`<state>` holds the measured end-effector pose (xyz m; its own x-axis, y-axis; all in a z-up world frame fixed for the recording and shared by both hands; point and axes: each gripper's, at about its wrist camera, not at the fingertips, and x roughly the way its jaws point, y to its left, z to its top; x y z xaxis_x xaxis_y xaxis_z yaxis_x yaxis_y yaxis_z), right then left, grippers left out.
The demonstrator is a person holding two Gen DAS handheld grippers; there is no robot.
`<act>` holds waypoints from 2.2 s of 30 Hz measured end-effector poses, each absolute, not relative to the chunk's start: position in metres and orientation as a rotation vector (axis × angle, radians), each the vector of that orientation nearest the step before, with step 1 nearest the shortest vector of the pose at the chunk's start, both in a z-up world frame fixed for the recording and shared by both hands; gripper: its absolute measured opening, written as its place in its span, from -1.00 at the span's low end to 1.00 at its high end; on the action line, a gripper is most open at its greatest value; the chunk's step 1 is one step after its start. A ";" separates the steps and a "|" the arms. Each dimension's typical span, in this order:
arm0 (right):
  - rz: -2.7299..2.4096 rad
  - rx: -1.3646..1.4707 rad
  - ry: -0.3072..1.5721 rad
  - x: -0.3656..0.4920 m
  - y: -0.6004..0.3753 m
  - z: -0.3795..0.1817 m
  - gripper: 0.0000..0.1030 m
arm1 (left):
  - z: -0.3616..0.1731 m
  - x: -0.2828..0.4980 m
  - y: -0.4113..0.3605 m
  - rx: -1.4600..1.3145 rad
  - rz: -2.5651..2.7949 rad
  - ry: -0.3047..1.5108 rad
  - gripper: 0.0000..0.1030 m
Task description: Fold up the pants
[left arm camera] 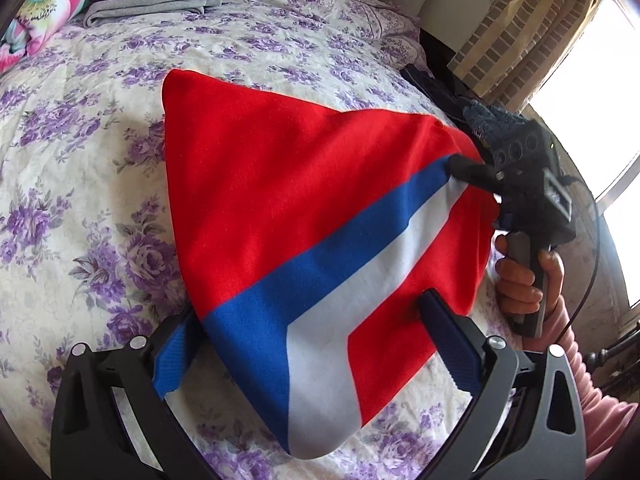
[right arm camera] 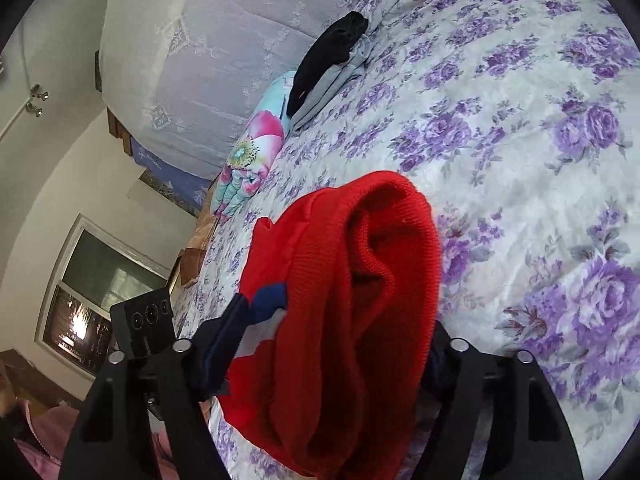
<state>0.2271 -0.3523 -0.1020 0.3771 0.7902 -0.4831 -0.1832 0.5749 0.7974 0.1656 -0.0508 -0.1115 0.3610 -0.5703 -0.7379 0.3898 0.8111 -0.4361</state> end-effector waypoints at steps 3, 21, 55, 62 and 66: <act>0.675 0.750 0.999 0.221 -0.356 -0.103 -0.09 | -0.106 0.163 -0.048 -0.212 -0.620 1.019 0.38; 0.792 0.629 0.849 0.239 -0.276 0.001 -0.33 | -0.027 0.137 0.008 -0.129 -0.527 0.771 -0.58; 0.584 0.180 0.755 0.427 -0.145 -0.017 -0.12 | -0.047 0.338 0.072 -0.015 -0.292 0.796 0.26; 0.522 0.298 0.888 0.438 -0.168 -0.062 -0.50 | -0.080 0.353 0.071 -0.031 -0.267 0.884 0.39; 0.558 0.178 0.808 0.393 -0.157 -0.028 -0.32 | -0.050 0.324 0.079 0.018 -0.220 0.788 0.37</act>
<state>0.3929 -0.1566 -0.0280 0.5566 0.5364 -0.6344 -0.4042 0.8420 0.3572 0.3239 0.0794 -0.0502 0.6833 -0.1898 -0.7050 0.2036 0.9769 -0.0657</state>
